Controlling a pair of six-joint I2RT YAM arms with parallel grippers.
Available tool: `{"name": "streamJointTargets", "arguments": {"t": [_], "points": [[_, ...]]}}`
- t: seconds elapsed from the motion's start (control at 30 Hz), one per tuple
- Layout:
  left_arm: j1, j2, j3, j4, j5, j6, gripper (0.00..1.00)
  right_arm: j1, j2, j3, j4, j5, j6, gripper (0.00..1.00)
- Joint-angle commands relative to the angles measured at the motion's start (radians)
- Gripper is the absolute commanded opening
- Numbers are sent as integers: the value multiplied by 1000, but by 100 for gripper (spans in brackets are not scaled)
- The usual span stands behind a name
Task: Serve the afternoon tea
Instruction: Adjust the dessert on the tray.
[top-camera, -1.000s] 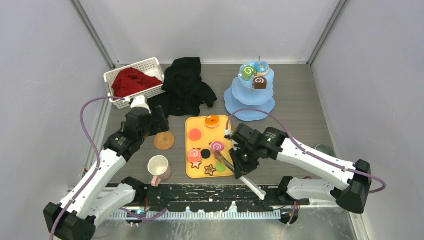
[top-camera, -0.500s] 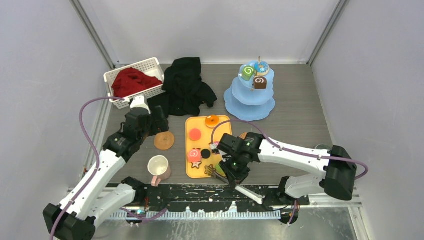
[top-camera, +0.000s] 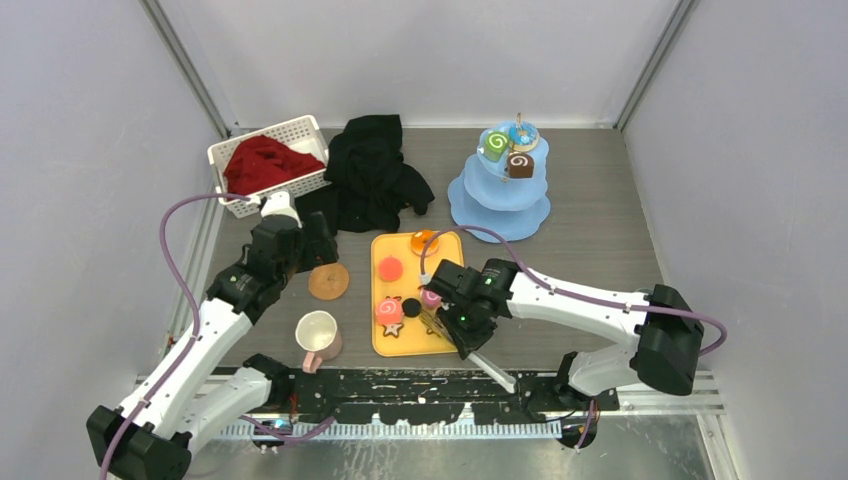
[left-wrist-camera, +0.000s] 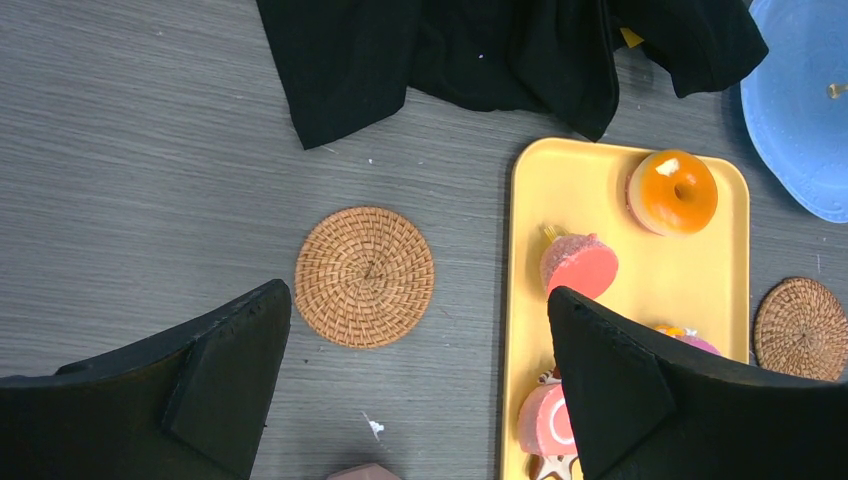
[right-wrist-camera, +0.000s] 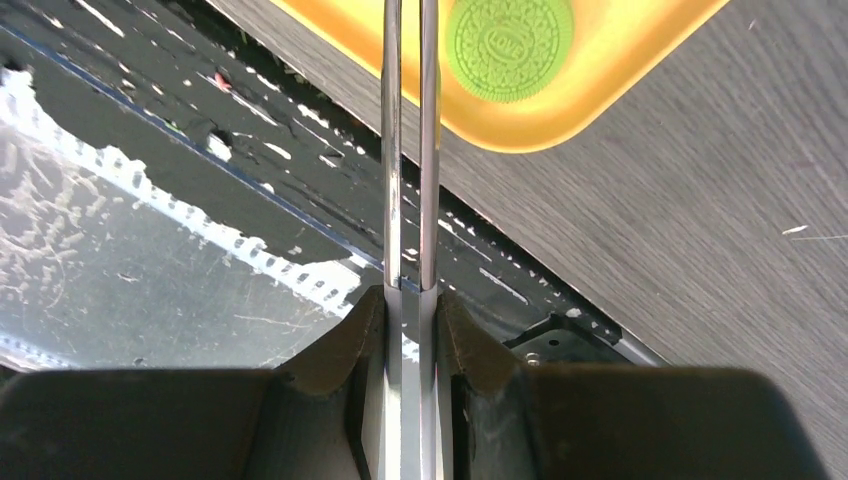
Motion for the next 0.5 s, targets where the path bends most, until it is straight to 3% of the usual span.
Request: {"name": "streamJointTargets", "arguments": {"t": [0.0,0.13,0.47], "points": [[3,-8,8,21,-4,2,99,-5,-7,83,56,-27,-16,1],[3,-21,-1,19,-9,2,99,-2,-11,93,91,-122,-62,1],[3,-43,-3,-10,-27,-8,99,7,39,119,135,-178,-129,1]]}}
